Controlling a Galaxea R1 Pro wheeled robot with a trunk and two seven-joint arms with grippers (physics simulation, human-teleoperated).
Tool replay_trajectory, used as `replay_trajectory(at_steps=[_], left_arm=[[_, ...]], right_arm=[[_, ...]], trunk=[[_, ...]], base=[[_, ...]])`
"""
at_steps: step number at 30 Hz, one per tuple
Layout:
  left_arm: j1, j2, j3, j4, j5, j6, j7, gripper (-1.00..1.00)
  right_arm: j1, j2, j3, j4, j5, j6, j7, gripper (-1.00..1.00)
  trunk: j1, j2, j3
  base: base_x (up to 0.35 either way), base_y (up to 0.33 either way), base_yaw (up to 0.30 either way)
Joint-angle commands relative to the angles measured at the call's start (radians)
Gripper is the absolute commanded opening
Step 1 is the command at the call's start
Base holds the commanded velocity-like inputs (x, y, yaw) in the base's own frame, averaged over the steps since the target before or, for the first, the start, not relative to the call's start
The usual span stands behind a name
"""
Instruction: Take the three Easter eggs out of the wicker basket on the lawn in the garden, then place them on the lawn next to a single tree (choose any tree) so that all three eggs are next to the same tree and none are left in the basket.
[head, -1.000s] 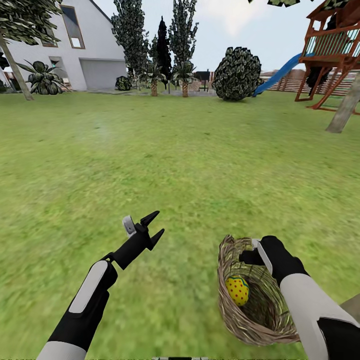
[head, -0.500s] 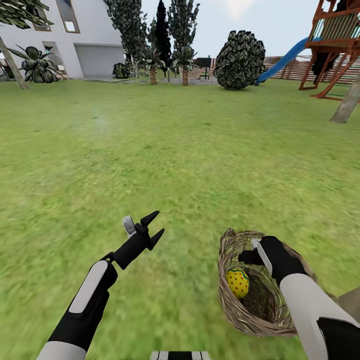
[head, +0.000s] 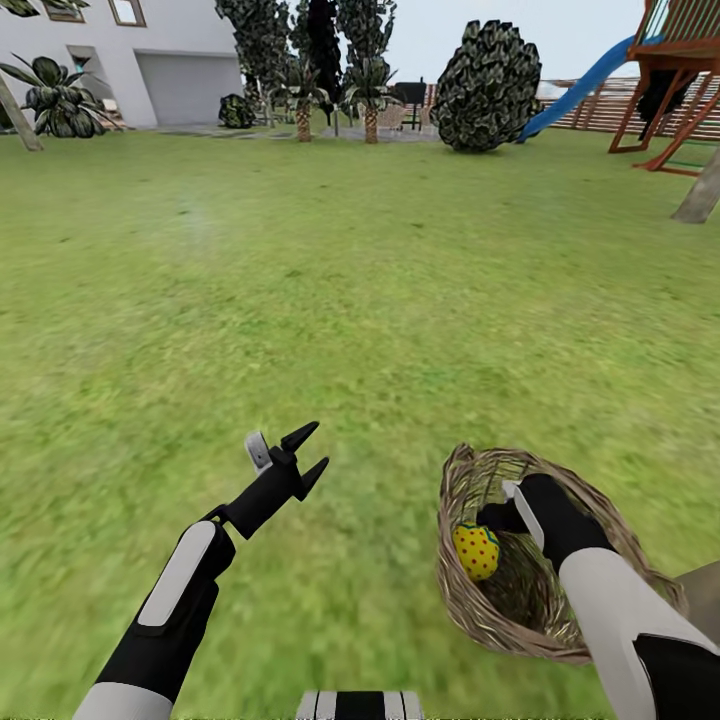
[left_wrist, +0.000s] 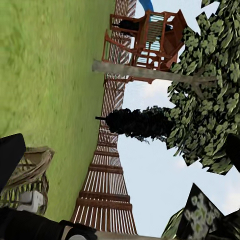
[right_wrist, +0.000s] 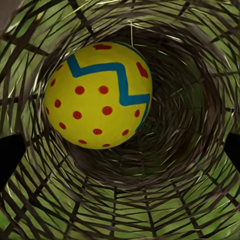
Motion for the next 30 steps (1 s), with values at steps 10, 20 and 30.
replay_trajectory(at_steps=[10, 20, 30], left_arm=[[-0.001, 0.0, 0.001, 0.001, 0.003, 0.003, -0.001, 1.0], [0.0, 0.0, 0.001, 0.001, 0.003, 0.003, -0.001, 1.0], [-0.001, -0.001, 0.001, 0.001, 0.004, 0.004, -0.001, 1.0]], right_arm=[[0.0, -0.001, -0.005, -0.001, 0.007, 0.0, 0.008, 1.0], [-0.001, 0.0, -0.051, -0.004, -0.01, -0.001, 0.005, 1.0], [-0.001, 0.003, -0.163, -0.02, -0.015, -0.001, -0.002, 1.0]], trunk=[[0.004, -0.003, -0.04], [0.009, -0.005, -0.078], [0.01, -0.005, -0.086]], base=[[0.0, 0.0, 0.0], [0.0, 0.0, 0.0], [0.0, 0.0, 0.0]])
